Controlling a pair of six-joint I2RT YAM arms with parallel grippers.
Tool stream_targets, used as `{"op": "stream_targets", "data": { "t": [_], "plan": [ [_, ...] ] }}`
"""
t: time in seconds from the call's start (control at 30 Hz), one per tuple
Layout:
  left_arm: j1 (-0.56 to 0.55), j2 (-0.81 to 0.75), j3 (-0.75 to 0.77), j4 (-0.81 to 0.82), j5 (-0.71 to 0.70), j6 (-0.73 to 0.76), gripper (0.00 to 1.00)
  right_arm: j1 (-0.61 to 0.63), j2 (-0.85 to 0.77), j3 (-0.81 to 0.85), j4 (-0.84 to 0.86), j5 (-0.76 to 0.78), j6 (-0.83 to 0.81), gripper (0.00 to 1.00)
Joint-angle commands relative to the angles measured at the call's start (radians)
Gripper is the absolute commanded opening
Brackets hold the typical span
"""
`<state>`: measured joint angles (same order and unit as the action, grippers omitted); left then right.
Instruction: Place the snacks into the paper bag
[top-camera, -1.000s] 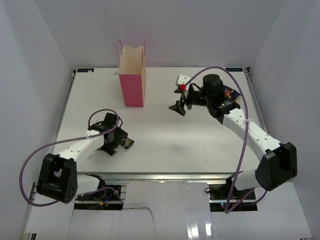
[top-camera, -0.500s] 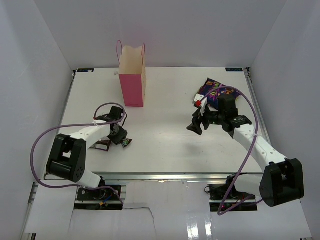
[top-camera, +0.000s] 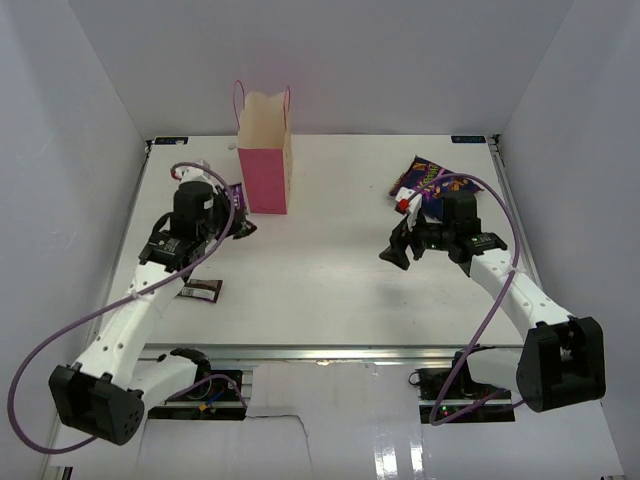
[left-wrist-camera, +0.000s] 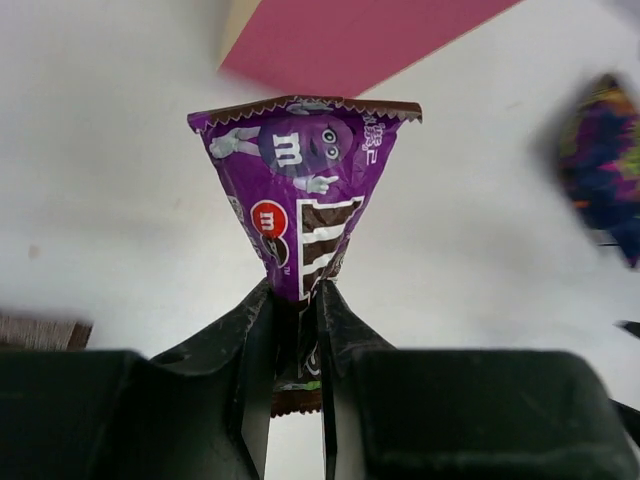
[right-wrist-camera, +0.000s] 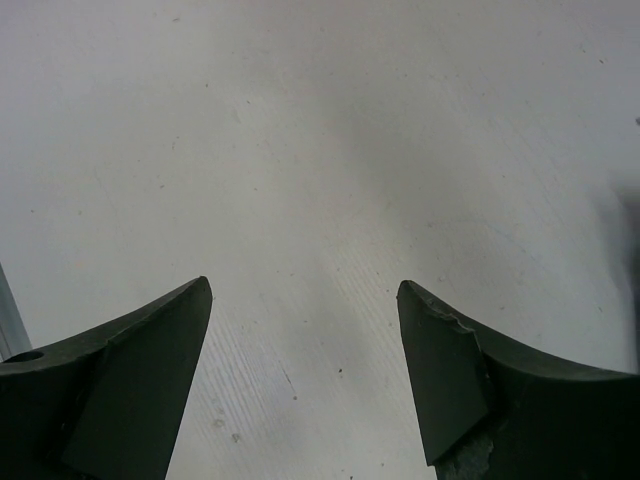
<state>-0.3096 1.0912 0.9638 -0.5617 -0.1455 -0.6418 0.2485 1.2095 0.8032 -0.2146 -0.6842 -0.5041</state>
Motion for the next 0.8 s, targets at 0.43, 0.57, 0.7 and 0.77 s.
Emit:
{"op": "stream_targets", "data": {
  "t": [0.43, 0.57, 0.7, 0.77],
  "plan": [
    [0.003, 0.545, 0.866, 0.109, 0.089, 0.453, 0.30, -0.074, 0.016, 0.004, 0.029, -0.028, 0.033, 0.80],
    [0.001, 0.680, 0.998, 0.111, 0.034, 0.485, 0.33, -0.083, -0.002, -0.021, 0.034, -0.028, 0.042, 0.79],
    [0.006, 0.754, 1.055, 0.106, 0.004, 0.493, 0.51, -0.094, -0.014, -0.039, 0.035, -0.025, 0.042, 0.79],
    [0.007, 0.757, 1.049, 0.097, 0.038, 0.481, 0.76, -0.098, -0.019, -0.047, 0.034, -0.023, 0.042, 0.79]
  ]
}}
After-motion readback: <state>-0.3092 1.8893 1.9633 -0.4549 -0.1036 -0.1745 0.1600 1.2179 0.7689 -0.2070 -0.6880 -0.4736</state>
